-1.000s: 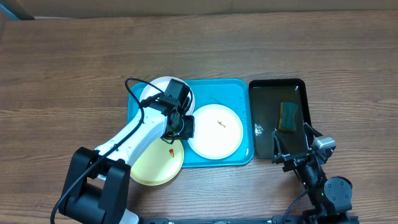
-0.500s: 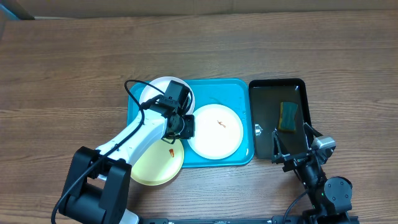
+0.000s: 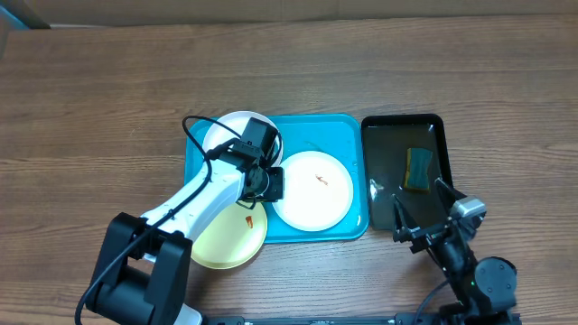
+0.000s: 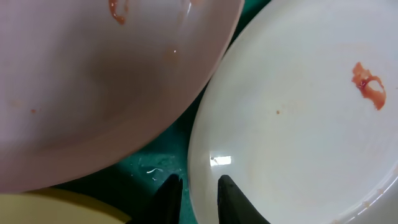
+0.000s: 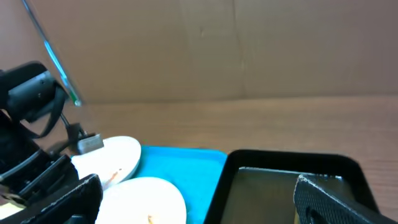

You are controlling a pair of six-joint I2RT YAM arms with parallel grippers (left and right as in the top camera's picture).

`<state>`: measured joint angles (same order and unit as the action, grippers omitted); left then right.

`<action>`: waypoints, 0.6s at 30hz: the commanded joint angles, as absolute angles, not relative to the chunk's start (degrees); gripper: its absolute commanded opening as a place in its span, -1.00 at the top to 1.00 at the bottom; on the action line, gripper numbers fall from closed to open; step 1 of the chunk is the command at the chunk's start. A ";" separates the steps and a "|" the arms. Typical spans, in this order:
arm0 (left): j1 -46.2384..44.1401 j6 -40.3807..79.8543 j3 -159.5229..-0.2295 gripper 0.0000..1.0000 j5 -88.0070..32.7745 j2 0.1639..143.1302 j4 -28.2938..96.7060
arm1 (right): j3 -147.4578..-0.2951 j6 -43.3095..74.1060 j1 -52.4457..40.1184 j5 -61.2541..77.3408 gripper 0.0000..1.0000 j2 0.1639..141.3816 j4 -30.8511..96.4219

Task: Clean dirty plates on tray and stack at the side
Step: 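Reach the right gripper into the black tray toward the sponge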

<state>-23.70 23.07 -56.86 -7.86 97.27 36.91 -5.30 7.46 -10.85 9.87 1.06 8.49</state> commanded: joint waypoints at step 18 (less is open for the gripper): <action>-25.32 24.49 -56.27 0.48 -5.30 98.15 35.92 | -73.95 7.44 -10.48 7.86 -1.00 53.84 61.39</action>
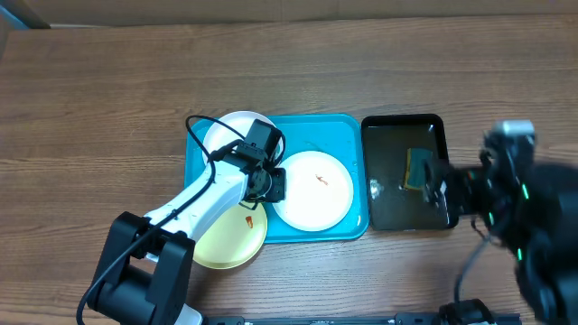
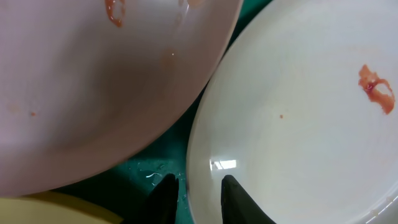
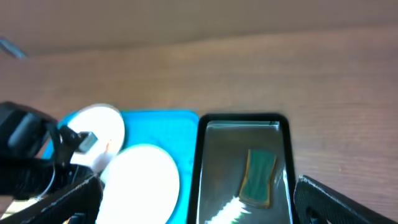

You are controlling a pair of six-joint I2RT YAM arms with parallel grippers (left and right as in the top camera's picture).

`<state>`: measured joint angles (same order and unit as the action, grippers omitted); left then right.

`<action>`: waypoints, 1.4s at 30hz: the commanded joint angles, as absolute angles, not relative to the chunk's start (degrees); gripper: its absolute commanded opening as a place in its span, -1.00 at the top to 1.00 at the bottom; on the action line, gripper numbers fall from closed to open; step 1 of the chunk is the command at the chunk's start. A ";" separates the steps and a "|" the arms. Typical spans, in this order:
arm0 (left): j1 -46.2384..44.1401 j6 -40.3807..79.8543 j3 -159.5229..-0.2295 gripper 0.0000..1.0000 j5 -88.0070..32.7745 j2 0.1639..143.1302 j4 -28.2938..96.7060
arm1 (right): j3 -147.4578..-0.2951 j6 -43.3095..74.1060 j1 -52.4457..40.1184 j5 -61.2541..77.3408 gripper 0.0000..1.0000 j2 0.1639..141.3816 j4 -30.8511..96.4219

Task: Clean dirty plates on tray and stack at the side
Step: 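Reach the right gripper into the black tray toward the sponge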

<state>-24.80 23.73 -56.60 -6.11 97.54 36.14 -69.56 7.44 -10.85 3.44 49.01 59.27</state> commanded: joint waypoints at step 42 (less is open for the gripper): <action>-25.54 25.96 -56.18 0.18 -5.56 100.40 34.79 | -70.50 18.02 -9.61 -10.94 -0.50 107.22 61.67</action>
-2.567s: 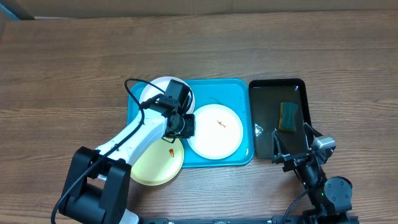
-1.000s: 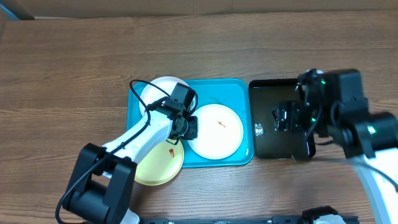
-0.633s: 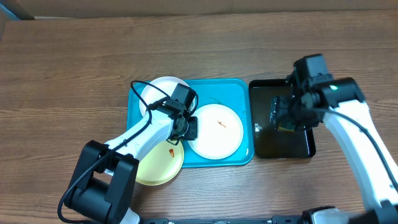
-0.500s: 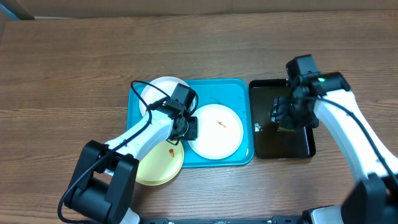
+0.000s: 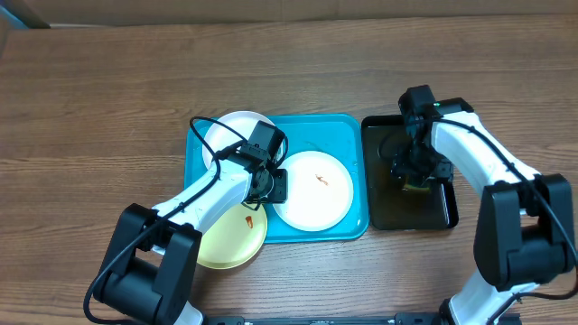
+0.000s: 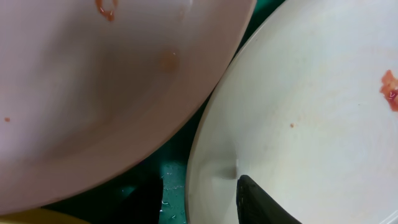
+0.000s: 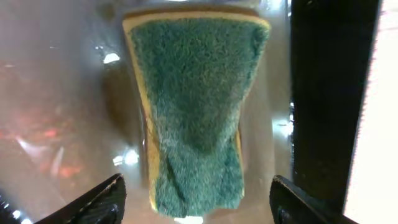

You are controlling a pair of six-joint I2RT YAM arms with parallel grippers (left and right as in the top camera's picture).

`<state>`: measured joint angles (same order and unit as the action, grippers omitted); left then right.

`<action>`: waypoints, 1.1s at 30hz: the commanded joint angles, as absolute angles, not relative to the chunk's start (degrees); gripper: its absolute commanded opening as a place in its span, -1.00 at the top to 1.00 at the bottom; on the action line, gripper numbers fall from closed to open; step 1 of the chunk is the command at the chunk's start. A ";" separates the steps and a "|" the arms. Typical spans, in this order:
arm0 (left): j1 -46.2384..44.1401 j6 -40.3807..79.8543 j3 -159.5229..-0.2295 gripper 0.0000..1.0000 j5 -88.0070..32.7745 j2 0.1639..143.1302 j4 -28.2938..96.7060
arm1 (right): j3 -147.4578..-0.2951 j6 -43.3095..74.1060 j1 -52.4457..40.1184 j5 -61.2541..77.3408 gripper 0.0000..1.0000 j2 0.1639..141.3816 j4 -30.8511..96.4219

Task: Clean dirty plates on tray and stack at the side
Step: 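Reach the right gripper into the black tray toward the sponge, then grasp the green-and-yellow sponge with the right gripper and lift it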

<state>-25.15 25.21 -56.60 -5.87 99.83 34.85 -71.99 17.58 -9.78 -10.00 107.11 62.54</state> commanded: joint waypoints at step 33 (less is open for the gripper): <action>-25.54 25.93 -56.18 0.02 -5.54 100.40 34.65 | -69.45 16.53 -9.54 -9.61 -0.72 107.24 59.96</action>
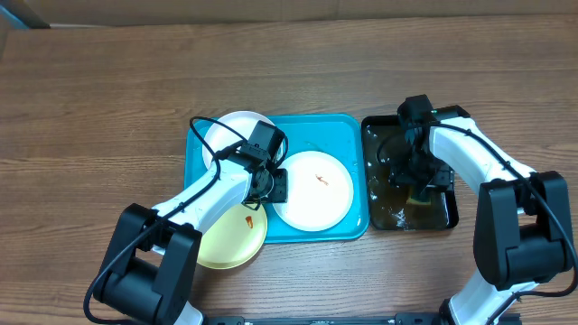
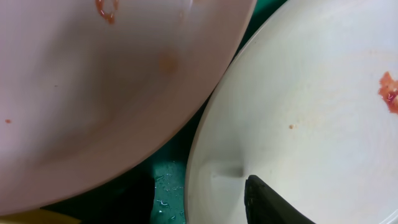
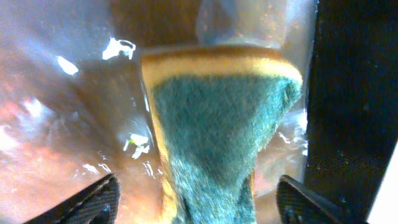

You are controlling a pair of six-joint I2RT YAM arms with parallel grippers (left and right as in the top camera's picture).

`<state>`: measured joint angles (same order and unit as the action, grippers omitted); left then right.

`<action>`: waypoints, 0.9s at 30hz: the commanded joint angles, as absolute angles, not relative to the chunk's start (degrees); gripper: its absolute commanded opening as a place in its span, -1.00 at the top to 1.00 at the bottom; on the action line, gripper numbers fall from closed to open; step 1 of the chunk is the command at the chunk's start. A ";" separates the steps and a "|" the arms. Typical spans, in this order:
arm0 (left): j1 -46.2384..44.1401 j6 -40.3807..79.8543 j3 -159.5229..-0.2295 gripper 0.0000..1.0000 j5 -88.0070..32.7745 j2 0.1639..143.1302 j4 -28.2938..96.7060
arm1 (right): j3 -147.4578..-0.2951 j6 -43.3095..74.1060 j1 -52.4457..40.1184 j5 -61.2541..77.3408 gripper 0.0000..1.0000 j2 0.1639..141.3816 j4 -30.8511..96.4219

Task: Clean dirty plates on tray and stack at the side
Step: 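Grasp the green-and-yellow sponge with the right gripper and lift it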

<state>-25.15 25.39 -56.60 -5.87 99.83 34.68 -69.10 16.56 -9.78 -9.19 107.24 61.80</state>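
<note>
A white plate point(image 1: 312, 190) with a red smear lies in the middle of the blue tray point(image 1: 334, 128). A second smeared plate point(image 1: 233, 134) overlaps it at the back left. My left gripper point(image 1: 273, 185) is open, its fingers astride the white plate's point(image 2: 311, 112) left rim, one finger point(image 2: 267, 202) resting on the plate. In the black water tray point(image 1: 403, 119), my right gripper point(image 3: 202, 208) is open and low over the green and yellow sponge point(image 3: 217, 124), one finger on either side of it.
A yellow plate point(image 1: 228, 239) with a red spot lies half off the blue tray's front left corner. Bare wooden table point(image 1: 90, 108) spreads to the left and at the back. The black tray holds shallow water.
My right gripper has dropped closer to the sponge, which now fills more of its view between the open fingers. My left fingers stand a little wider apart at the white plate's rim.
My right arm was first parked at the table's front right, open. Then it was up over the black tray, then above the sponge, and now low around it. My left gripper stayed at the white plate's left rim, its fingers spreading wider each time.
</note>
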 commanded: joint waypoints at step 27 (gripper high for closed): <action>-25.54 25.93 -56.18 0.06 -5.54 100.40 34.63 | -64.36 16.27 -9.54 -11.35 -0.70 107.24 44.99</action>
<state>-25.15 25.39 -56.60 -5.89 99.85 34.68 -65.23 16.34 -9.78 -9.28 106.98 45.47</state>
